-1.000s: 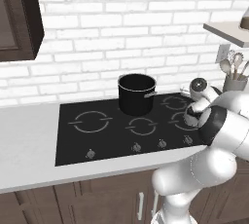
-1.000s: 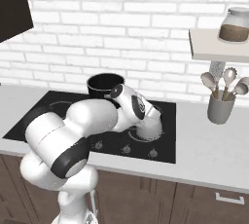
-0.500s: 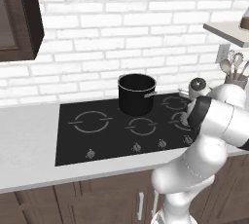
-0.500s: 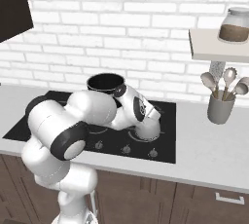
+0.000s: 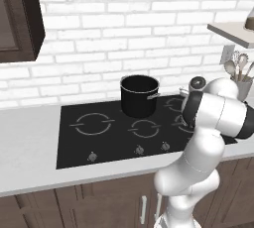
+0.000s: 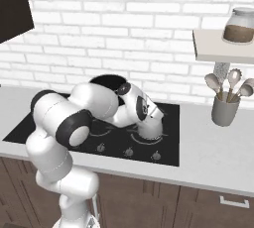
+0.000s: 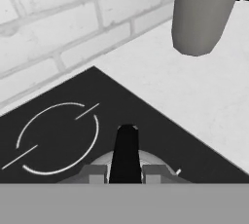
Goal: Pick the kettle from the counter and place it on a stove burner. Then turn the burner on.
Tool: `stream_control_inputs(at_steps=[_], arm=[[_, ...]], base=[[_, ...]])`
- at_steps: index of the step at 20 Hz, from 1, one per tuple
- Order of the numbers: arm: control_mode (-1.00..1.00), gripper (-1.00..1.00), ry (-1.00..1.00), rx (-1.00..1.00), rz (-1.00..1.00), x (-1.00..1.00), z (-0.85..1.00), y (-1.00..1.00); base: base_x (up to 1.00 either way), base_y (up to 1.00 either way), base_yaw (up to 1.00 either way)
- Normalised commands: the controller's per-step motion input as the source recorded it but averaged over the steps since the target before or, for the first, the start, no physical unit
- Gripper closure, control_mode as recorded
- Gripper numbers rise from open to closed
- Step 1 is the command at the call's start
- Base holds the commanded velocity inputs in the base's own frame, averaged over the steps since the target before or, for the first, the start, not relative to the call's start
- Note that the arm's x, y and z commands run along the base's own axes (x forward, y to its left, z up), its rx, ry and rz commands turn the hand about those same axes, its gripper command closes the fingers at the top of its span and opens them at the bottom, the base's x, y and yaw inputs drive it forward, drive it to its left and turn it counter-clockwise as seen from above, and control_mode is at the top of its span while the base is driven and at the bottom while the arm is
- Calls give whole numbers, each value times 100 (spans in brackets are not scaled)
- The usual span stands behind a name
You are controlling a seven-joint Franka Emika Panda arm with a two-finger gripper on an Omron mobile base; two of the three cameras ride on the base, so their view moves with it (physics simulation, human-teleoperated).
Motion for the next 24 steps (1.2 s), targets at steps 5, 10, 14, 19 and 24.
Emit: stream_control_inputs(at_steps=[5, 10, 14, 19, 24], arm=[[-100, 100, 0, 2, 0, 5, -11, 0], [-100, 100, 0, 0, 0, 13, -4, 3], [-100, -100, 0, 0, 0, 10, -2, 3], [-100, -100, 0, 0, 0, 1, 0, 0], [-100, -100, 0, 1, 0, 0, 23, 0]], base=[[0, 0, 0], [0, 0, 0], [0, 0, 0], [0, 0, 0], [0, 0, 0]])
